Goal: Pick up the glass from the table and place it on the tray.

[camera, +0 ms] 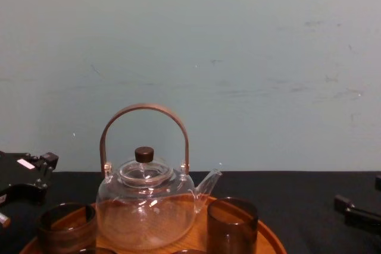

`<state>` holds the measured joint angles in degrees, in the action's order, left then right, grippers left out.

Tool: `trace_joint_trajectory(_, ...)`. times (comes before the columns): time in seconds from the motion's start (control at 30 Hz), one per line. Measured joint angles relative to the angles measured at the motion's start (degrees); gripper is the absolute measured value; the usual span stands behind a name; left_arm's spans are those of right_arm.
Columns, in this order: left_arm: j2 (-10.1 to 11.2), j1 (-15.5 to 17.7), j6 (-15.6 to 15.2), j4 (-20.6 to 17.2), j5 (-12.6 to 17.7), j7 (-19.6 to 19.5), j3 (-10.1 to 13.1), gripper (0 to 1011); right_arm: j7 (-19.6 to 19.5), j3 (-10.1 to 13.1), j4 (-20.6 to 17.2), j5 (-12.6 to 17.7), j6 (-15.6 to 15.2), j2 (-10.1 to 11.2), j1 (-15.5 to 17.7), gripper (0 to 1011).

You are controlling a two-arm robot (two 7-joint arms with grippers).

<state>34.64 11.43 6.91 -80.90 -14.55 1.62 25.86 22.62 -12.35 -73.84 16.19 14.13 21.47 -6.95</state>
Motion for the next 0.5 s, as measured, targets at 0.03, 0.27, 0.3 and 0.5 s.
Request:
trace_joint_trajectory(0.03,0.0,0.0,0.0,0.0,0.0,0.0,0.0,0,0.0,0.0,0.0,0.0,0.0,0.0,0.0,1002)
trace_joint_trajectory(0.27,0.0,0.0,0.0,0.0,0.0,0.0,0.0,0,0.0,0.0,0.0,0.0,0.0,0.0,0.0,1002)
trace_joint_trajectory(0.3,0.0,0.0,0.0,0.0,0.0,0.0,0.0,0,0.0,0.0,0.0,0.0,0.0,0.0,0.0,1002)
trace_joint_trajectory(0.5,0.0,0.0,0.0,0.0,0.0,0.0,0.0,0,0.0,0.0,0.0,0.0,0.0,0.0,0.0,1003)
